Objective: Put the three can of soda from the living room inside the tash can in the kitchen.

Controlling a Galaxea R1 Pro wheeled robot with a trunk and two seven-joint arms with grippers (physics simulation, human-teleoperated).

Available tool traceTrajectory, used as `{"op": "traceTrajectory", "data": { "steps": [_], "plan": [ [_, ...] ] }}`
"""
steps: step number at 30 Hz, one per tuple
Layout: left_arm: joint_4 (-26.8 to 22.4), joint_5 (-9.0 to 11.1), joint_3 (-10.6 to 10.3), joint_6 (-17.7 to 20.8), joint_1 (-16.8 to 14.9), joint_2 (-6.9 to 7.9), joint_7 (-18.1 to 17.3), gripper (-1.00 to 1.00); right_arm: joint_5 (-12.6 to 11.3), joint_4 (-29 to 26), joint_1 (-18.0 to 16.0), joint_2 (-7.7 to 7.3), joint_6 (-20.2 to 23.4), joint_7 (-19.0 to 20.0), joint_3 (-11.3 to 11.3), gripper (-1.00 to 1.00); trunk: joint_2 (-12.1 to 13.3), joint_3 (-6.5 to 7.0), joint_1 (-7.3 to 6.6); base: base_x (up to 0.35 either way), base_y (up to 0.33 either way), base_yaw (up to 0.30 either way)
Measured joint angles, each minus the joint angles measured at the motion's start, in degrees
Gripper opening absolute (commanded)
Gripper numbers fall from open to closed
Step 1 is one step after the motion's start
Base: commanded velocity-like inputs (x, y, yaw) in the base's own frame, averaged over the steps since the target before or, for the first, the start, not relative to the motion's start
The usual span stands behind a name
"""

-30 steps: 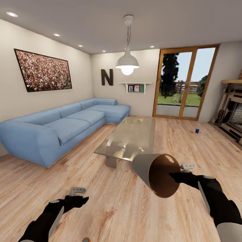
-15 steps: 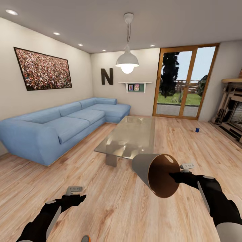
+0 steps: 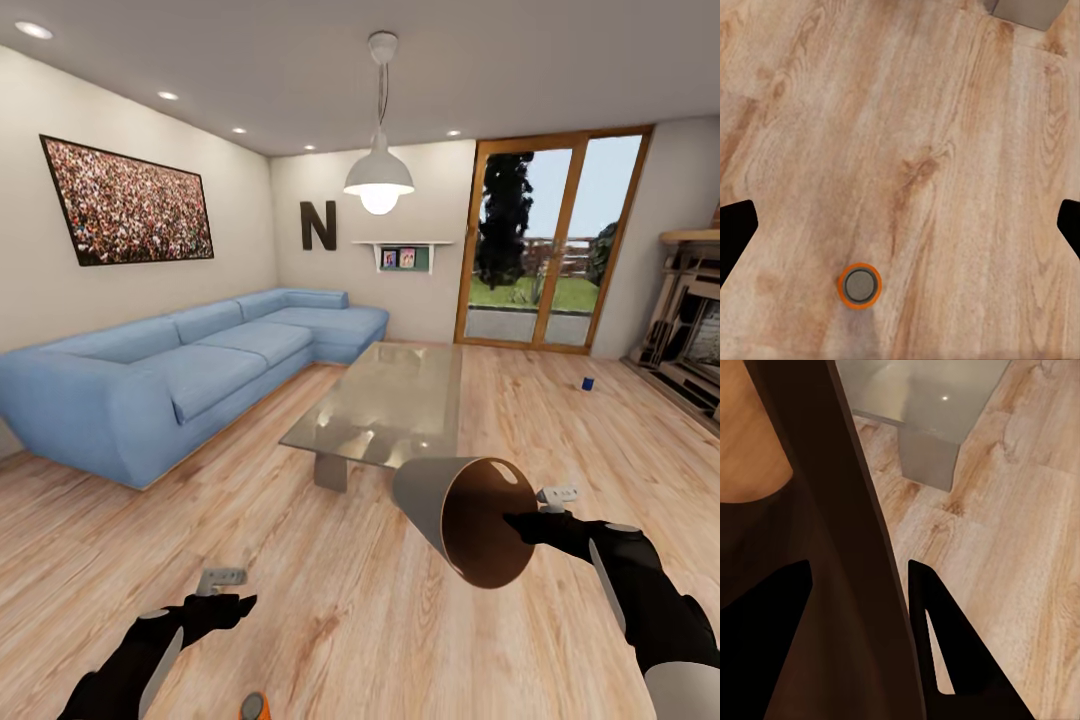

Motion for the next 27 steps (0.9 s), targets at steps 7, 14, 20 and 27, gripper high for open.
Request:
{"op": "traceTrajectory", "data": {
  "steps": [7,14,20,27],
  "plan": [
    [0.09,-0.02,-0.01,-0.2,0.0,-0.08,0.19,1.0,0.0,0.0,0.02,0.0,0.0,0.0,0.0,-1.0,-2.81,-1.26,1.54,0.0,0.0,0.0],
    [0.1,-0.02,0.0,-0.27,0.0,-0.26,0.29,1.0,0.01,0.0,0.02,0.07,0.0,0.0,0.02,-1.0,-5.61,-2.51,3.08,0.0,0.0,0.0],
    [0.16,-0.04,0.0,-0.37,0.0,-0.28,0.33,1.0,0.01,0.0,0.02,0.09,0.0,0.0,0.05,-1.0,-8.02,-3.59,4.39,0.0,0.0,0.0],
    [2.71,0.1,-0.03,-1.44,0.0,-0.29,0.33,1.0,0.0,0.0,0.02,0.09,0.0,0.0,0.09,-1.0,-10.83,-4.85,5.93,0.0,0.0,0.0]
  ]
}}
